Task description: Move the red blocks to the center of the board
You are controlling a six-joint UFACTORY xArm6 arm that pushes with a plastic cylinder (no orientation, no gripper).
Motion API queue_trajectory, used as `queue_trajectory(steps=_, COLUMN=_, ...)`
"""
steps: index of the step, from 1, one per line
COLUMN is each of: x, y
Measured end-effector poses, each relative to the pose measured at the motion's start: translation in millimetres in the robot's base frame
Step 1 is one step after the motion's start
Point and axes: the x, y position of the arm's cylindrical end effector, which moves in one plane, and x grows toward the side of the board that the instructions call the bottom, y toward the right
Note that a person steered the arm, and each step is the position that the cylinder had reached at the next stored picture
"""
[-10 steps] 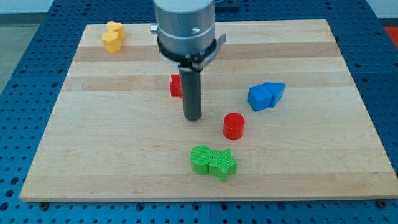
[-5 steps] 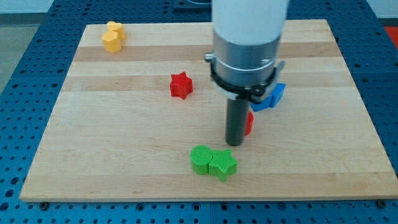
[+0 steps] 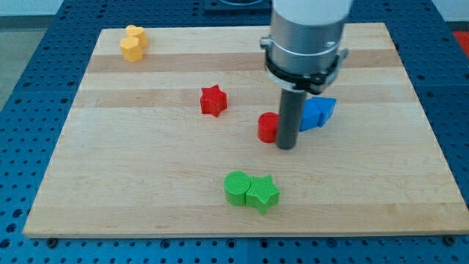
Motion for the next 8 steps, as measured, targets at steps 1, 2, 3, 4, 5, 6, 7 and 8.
queue_trajectory(steps=1, x=-13.4, y=-21.0)
queue_trajectory(steps=2, x=-22.3, y=-38.0)
queue_trajectory(steps=3, x=-27.6, y=-43.0)
queue_trajectory(steps=4, x=-33.1, y=-46.5)
queue_trajectory(steps=5, x=-37.4, y=-50.6)
queue_trajectory(steps=6, x=-37.4, y=-50.8)
queue_trajectory(steps=7, x=-36.9, y=-49.7)
queue_trajectory(steps=8, x=-17.1, y=-25.3)
